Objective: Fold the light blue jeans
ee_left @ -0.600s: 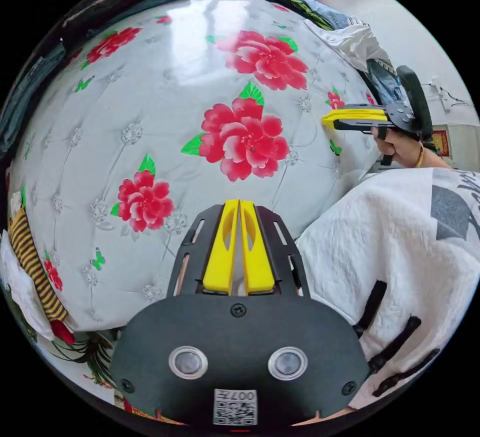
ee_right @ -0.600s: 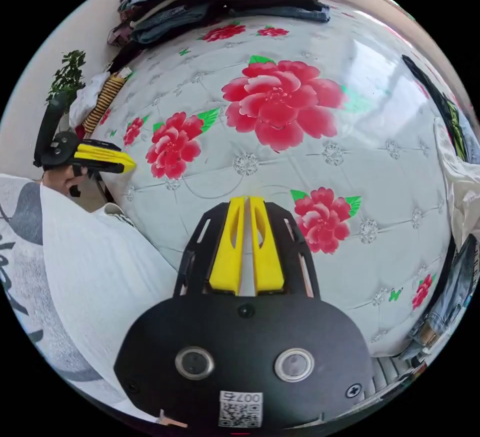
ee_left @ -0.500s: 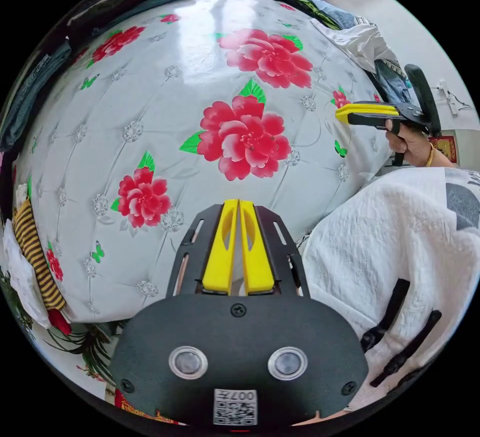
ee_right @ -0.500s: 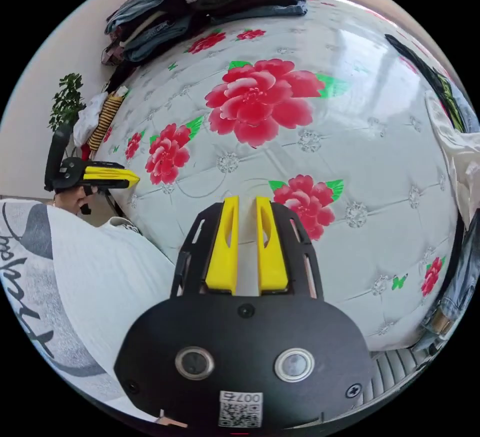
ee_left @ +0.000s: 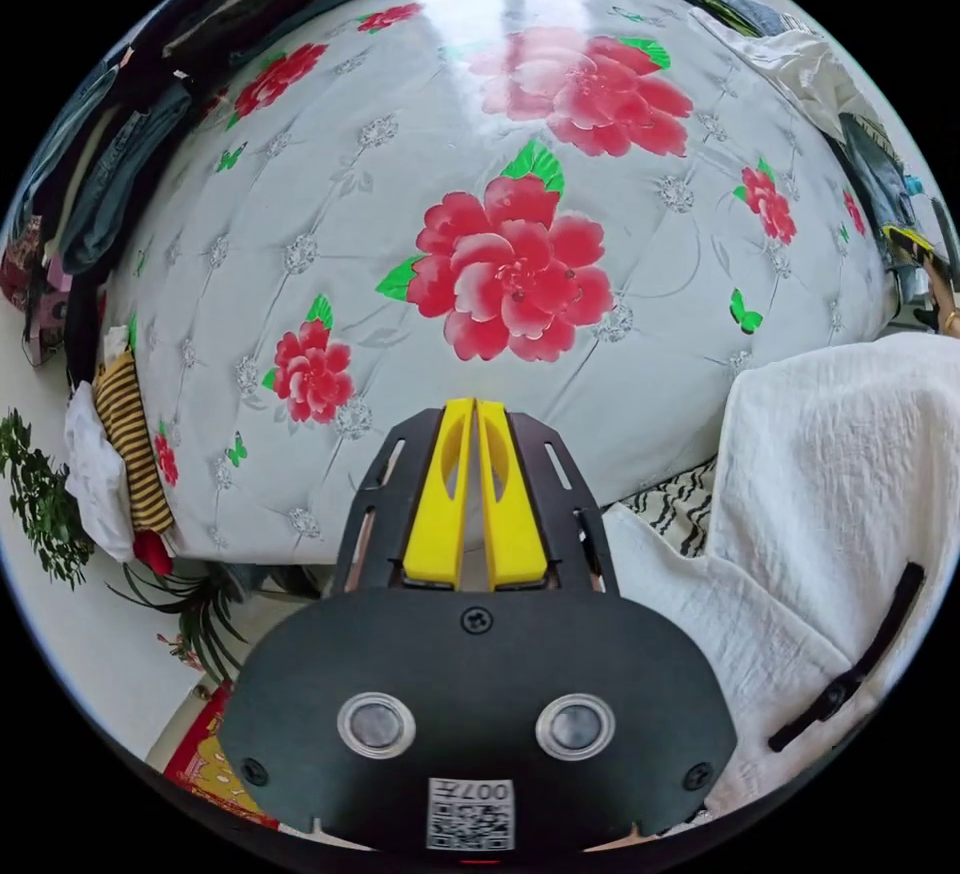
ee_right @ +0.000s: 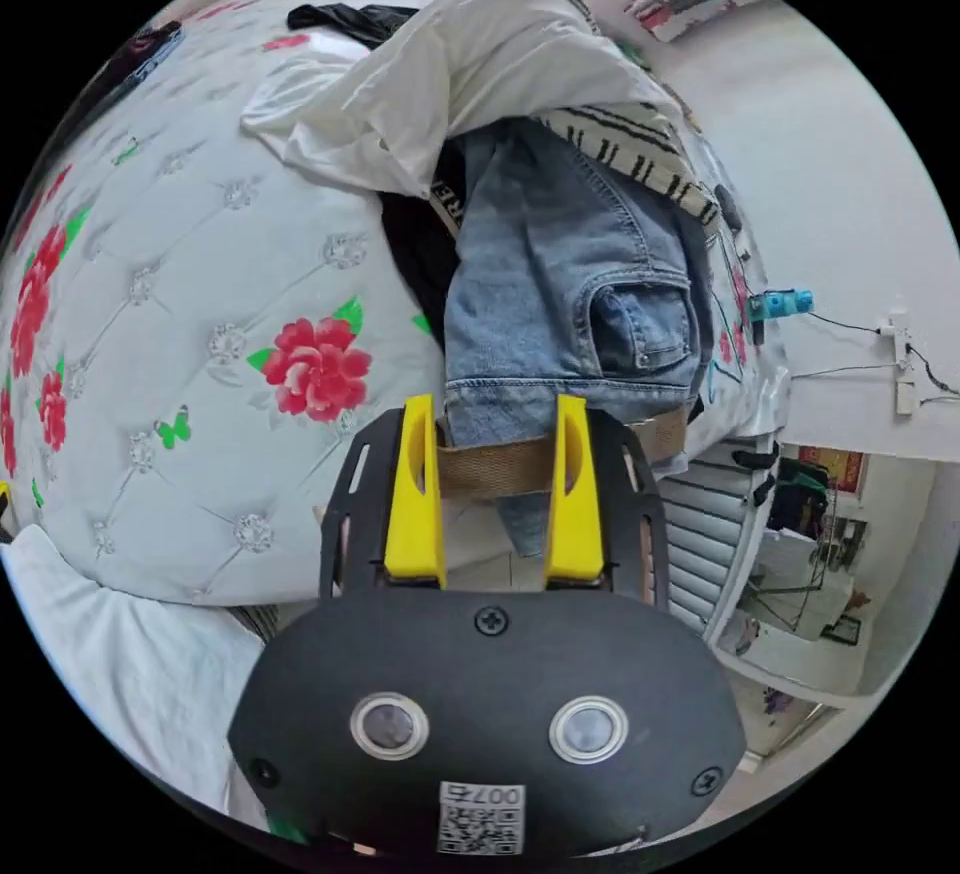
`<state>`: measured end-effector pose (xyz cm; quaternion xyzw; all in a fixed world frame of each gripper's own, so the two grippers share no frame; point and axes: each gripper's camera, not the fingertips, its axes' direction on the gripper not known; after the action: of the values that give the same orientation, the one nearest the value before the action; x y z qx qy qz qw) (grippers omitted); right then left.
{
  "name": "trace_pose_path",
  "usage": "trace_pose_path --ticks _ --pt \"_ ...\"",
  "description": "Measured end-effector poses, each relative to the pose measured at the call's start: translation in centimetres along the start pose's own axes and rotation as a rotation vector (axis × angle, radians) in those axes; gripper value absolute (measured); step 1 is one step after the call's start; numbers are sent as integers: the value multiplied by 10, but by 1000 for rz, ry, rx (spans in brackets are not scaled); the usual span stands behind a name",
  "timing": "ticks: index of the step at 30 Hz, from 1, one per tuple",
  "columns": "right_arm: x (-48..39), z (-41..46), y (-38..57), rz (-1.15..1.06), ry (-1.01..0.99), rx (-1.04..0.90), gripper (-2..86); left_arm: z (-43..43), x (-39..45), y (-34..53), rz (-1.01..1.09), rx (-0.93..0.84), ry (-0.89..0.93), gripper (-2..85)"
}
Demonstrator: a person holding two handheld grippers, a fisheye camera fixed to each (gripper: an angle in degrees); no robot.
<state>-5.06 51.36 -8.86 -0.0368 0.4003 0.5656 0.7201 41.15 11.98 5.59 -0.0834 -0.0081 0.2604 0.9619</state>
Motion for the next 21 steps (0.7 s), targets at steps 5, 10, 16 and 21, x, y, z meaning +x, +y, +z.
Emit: trace_pose_path --ticks 5,10,16,21 --pt "-19 22 -7 -271 216 -163 84 -3 11 1 -95 -50 -81 -10" --pt "134 -71 -22 -26 -592 55 36 -11 2 17 -237 -9 130 -10" --pt "377 -257 16 272 -993 781 8 -22 -25 39 -422 111 406 -10" --pt "459 -389 125 374 -944 1531 4 -51 -39 60 -465 245 520 -9"
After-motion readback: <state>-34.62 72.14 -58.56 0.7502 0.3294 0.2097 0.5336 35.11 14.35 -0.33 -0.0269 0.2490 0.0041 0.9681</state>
